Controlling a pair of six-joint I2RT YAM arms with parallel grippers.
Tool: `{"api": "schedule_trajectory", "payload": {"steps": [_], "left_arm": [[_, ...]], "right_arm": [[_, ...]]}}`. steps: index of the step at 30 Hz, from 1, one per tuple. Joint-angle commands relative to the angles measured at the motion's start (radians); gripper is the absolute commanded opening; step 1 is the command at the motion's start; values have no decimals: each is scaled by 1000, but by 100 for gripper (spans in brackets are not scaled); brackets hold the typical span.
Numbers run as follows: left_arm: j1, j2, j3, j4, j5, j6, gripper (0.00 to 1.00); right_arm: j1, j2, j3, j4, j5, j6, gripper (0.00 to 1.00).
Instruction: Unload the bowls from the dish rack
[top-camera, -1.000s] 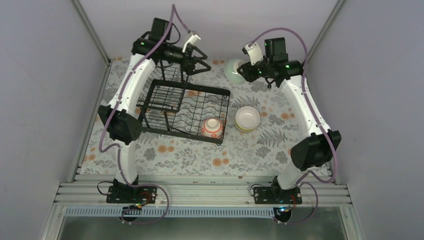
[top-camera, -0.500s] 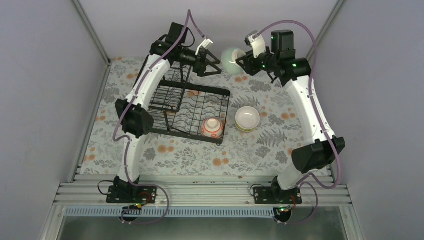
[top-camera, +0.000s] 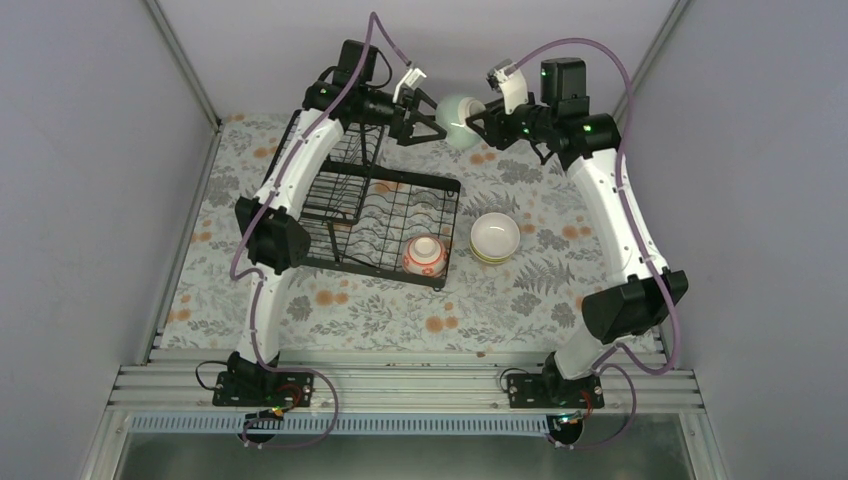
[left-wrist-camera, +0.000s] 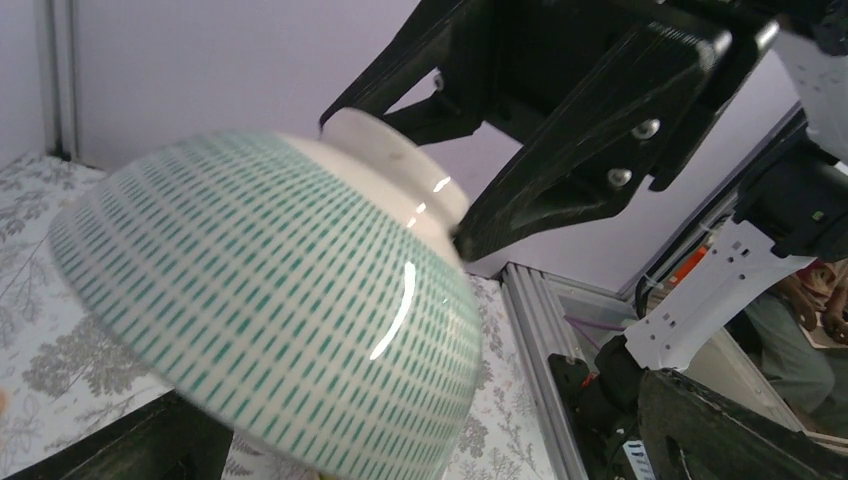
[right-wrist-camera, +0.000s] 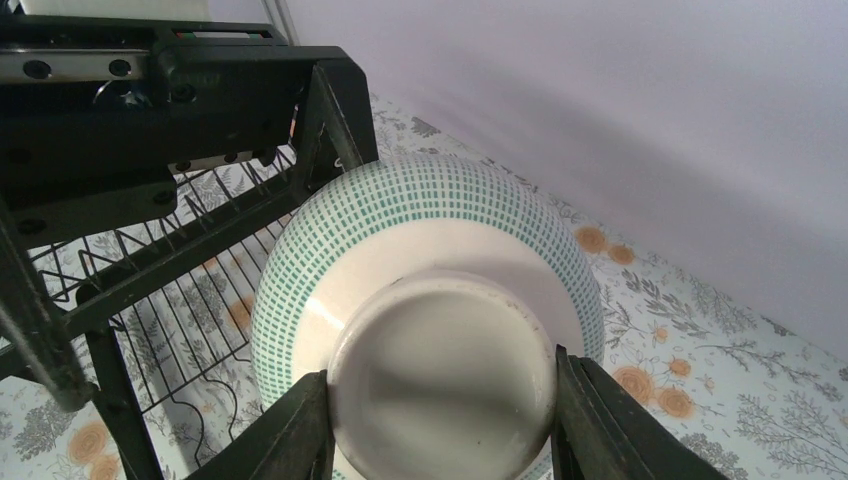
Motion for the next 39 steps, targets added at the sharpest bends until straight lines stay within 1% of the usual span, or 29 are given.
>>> {"api": "schedule_trajectory", "payload": {"steps": [1, 8, 13, 15, 17, 19, 23, 27, 29, 32, 36, 39], "left_arm": [[-18, 19, 38, 91, 77, -63, 100], [-38, 41, 70, 98, 96, -73, 100], [-42, 21, 59, 113, 114, -88, 100], [-42, 9, 57, 122, 115, -95, 98], [-41, 1, 63, 120, 109, -92, 93], [-39, -5, 73, 105, 98, -75, 83], [-38, -12, 78, 91, 91, -61, 70], [-39, -22, 85, 91, 90, -58, 58], [-39, -30, 83, 84, 90, -49, 55], [-38, -39, 77, 78, 89, -42, 47], [-37, -51, 74, 70, 92, -34, 46], [-37, -60, 74, 60, 97, -23, 44]], "right_arm": [[15, 11, 31, 92, -56, 24, 20], [35, 48, 1, 145, -60, 26, 21], [43, 49, -23, 186, -64, 28, 23], [45, 58, -22, 187, -68, 30, 23], [48, 68, -24, 184, -74, 29, 24], [51, 72, -29, 179, -79, 24, 25], [54, 62, -48, 184, -78, 24, 29], [55, 63, -51, 177, -70, 18, 31], [57, 61, -57, 178, -70, 15, 31], [60, 65, -60, 179, -65, 12, 31], [63, 69, -63, 183, -58, 6, 32], [64, 69, -66, 182, -44, -6, 34]]}}
